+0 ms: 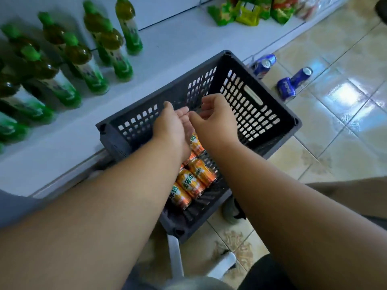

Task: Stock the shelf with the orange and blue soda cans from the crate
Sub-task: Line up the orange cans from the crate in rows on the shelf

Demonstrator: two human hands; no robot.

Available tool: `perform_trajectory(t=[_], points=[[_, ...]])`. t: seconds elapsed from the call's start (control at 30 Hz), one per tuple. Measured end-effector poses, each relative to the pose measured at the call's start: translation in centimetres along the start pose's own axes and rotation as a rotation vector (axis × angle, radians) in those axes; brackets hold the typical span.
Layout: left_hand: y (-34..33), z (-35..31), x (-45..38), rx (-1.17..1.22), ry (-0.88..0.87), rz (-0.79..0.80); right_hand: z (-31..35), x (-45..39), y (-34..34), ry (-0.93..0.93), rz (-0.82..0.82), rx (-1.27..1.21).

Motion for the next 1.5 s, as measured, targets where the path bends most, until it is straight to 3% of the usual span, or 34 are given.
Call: perform_trajectory(t=[0.3,0.57,0.7,0.97,1.23,1.5], points=[[2.8,6.4,-8.5,0.008,0.159,-0.143,-10.0,-7.3,-6.8,-0.141,0.156,0.292],[4.3,9.5,-12.7,-0.046,0.286,-0.159,-18.7,-10.9,-13.5,-0.162,0.454,0.729],[5.3,10.1,-14.0,-0.025,0.322,-0.190,-20.4,-11.6,-15.6,-0.122,0.540,0.904],[5.9,11.0,-15.2,-0.094,0.353,-0.207,-21.5,-13.0,-17.3,-0.053,0.554,1.164],[5.3,7.8,-13.1,-0.133,0.275,-0.203,-18.1,-13.1,-12.7,-0.179,0.485,0.871],[1.6,-2.4,-5.3,-0.375,0.005,-0.099,-3.3,-9.7,-6.2,-0.218,0.533,0.017]])
Point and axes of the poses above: each hand's wrist, its own x-axis away from the middle knuckle, its own y-axis out of the back of the hand, z = x × y, the point moved 9 cm from there along -x, towards the middle knuckle, and after that the axes turned 2 degrees about -y, right-handed, at the moved point
